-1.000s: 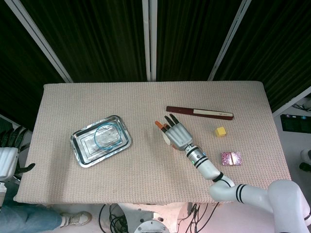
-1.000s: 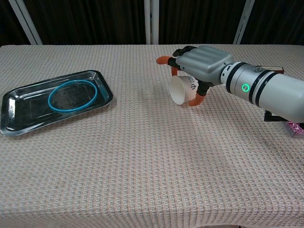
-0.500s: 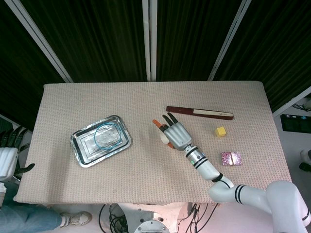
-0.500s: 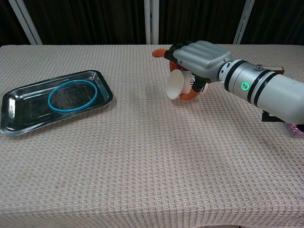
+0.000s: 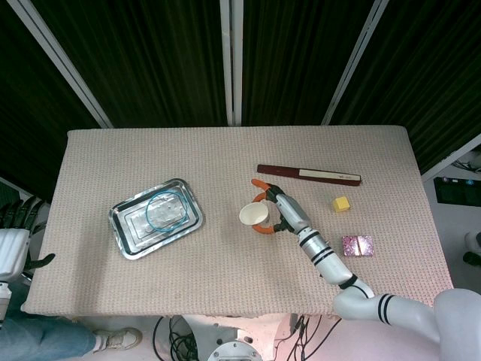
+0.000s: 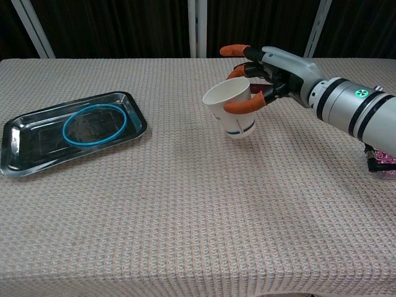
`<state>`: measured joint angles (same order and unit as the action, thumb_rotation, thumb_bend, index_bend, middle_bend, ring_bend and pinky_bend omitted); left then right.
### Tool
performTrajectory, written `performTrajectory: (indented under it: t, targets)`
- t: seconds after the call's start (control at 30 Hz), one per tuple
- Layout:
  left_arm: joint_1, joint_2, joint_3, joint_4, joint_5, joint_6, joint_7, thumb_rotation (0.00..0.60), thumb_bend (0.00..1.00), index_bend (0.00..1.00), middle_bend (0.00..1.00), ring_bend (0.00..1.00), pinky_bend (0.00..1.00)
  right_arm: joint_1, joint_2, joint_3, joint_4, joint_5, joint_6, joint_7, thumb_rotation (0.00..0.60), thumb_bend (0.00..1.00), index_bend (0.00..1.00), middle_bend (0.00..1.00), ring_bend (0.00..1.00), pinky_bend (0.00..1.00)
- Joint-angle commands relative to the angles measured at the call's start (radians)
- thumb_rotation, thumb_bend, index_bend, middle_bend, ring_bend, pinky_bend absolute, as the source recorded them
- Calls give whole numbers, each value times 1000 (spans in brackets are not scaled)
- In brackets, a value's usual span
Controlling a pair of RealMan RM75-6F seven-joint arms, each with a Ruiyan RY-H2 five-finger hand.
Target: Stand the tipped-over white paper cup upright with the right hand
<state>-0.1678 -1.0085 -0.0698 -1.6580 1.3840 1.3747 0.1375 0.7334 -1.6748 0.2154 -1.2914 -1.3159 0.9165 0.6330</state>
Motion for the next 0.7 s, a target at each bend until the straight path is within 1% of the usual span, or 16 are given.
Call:
performTrajectory:
  t: [0.03, 0.13, 0.23, 0.4, 0.47, 0.5, 0.57, 0.67, 0.7]
  targets:
    - [-2, 1, 2, -3, -3, -8, -3, 600, 96, 0, 0, 0, 38, -55, 14, -26, 71, -65, -57, 312, 600, 174, 91, 450, 62, 0]
    - [-3, 2, 1, -2, -2, -7, -1, 600, 96, 0, 0, 0, 38, -56, 10, -50, 106, -106, -53, 375, 600, 163, 91, 449, 62, 0]
    - [-1, 0, 0, -1, 1, -1, -4, 600, 96, 0, 0, 0, 38, -55, 8, -70, 132, -141, -42, 412, 600, 152, 91, 450, 62, 0]
    - [0, -1, 0, 2, 7, 4, -9, 600, 96, 0, 0, 0, 38, -55, 15, -101, 155, -180, -27, 433, 600, 135, 93, 448, 62, 0]
    - [0, -1, 0, 4, 10, 7, -10, 600, 96, 0, 0, 0, 38, -56, 20, -112, 158, -198, -11, 423, 600, 111, 47, 416, 50, 0]
    - [0, -2, 0, 5, 11, 9, -12, 600, 96, 0, 0, 0, 38, -57, 24, -119, 159, -210, 1, 412, 600, 98, 28, 391, 38, 0]
    - [1, -2, 0, 6, 13, 10, -13, 600, 97, 0, 0, 0, 38, -58, 34, -131, 158, -233, 25, 390, 600, 55, 1, 287, 11, 0]
    - [1, -2, 0, 7, 15, 11, -14, 600, 96, 0, 0, 0, 38, -75, 51, -143, 154, -262, 89, 330, 600, 0, 0, 14, 0, 0]
    - [1, -3, 1, 7, 16, 11, -14, 600, 96, 0, 0, 0, 38, -81, 59, -147, 149, -270, 108, 310, 600, 0, 0, 1, 0, 0]
